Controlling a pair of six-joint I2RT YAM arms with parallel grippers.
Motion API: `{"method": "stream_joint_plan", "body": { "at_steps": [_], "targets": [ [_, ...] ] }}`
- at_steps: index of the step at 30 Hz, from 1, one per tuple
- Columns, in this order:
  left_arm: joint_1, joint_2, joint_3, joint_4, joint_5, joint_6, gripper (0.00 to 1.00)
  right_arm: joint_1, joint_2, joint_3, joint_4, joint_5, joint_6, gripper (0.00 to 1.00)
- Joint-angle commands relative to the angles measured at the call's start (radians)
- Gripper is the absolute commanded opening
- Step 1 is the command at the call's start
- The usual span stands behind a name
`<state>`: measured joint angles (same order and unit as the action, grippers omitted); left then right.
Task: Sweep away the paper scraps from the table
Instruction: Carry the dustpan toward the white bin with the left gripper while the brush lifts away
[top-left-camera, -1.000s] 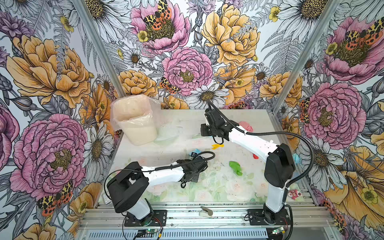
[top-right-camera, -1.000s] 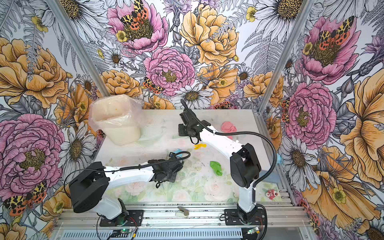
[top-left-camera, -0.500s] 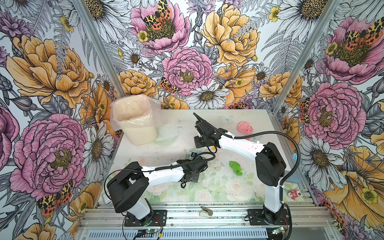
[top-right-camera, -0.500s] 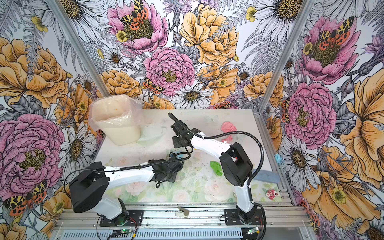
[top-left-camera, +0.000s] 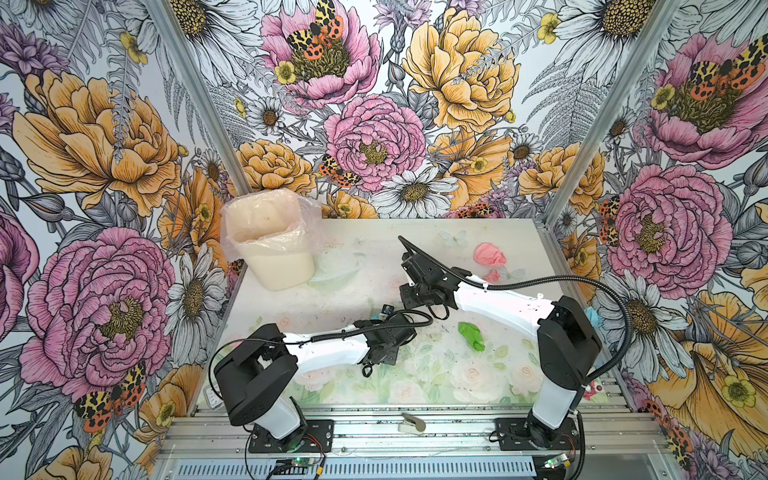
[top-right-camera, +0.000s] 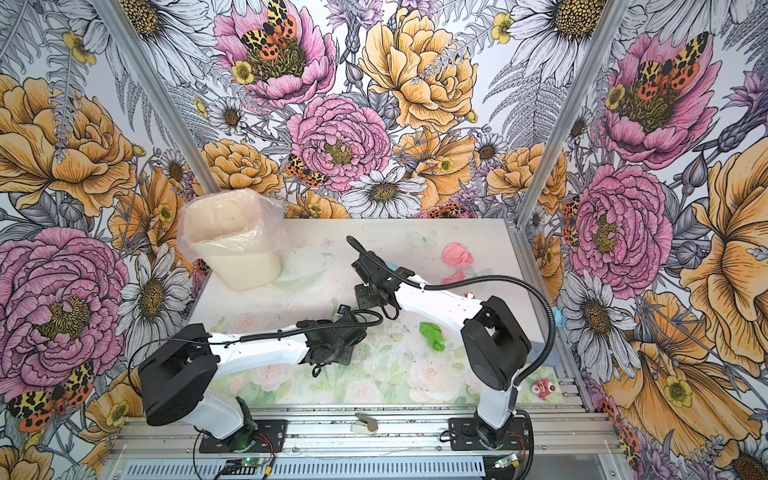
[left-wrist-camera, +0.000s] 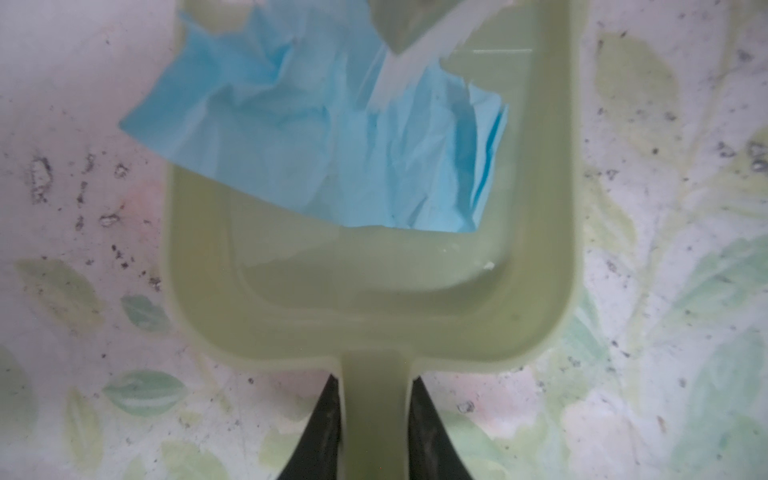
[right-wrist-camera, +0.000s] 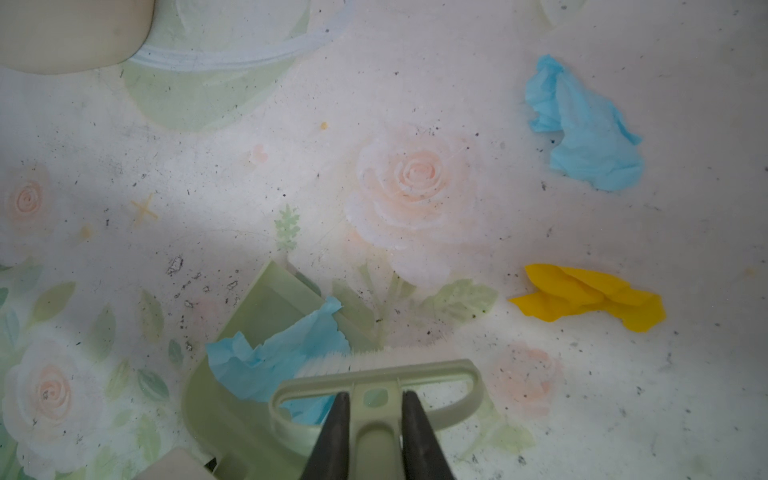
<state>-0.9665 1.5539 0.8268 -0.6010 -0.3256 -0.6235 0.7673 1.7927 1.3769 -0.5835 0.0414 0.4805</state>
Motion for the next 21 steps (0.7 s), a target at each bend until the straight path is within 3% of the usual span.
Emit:
{"method": "stream_joint_plan", "body": {
  "at_steps": [1,15,21],
  "targets": [
    [-0.008,-0.027,0.024,0.023,-0.040,-0.022,0.00,-0.001,-0.047,0.022,-0.007,-0.037,0.003,0.00],
    [-0.015,-0.134,-0.006,0.018,-0.094,-0.019,0.00,-0.135,-0.148,0.088,-0.007,-0.159,0.007,0.00],
    [-0.015,-0.180,-0.005,0.001,-0.132,-0.008,0.00,-0.170,-0.208,0.067,-0.008,-0.149,0.003,0.00]
  ]
}}
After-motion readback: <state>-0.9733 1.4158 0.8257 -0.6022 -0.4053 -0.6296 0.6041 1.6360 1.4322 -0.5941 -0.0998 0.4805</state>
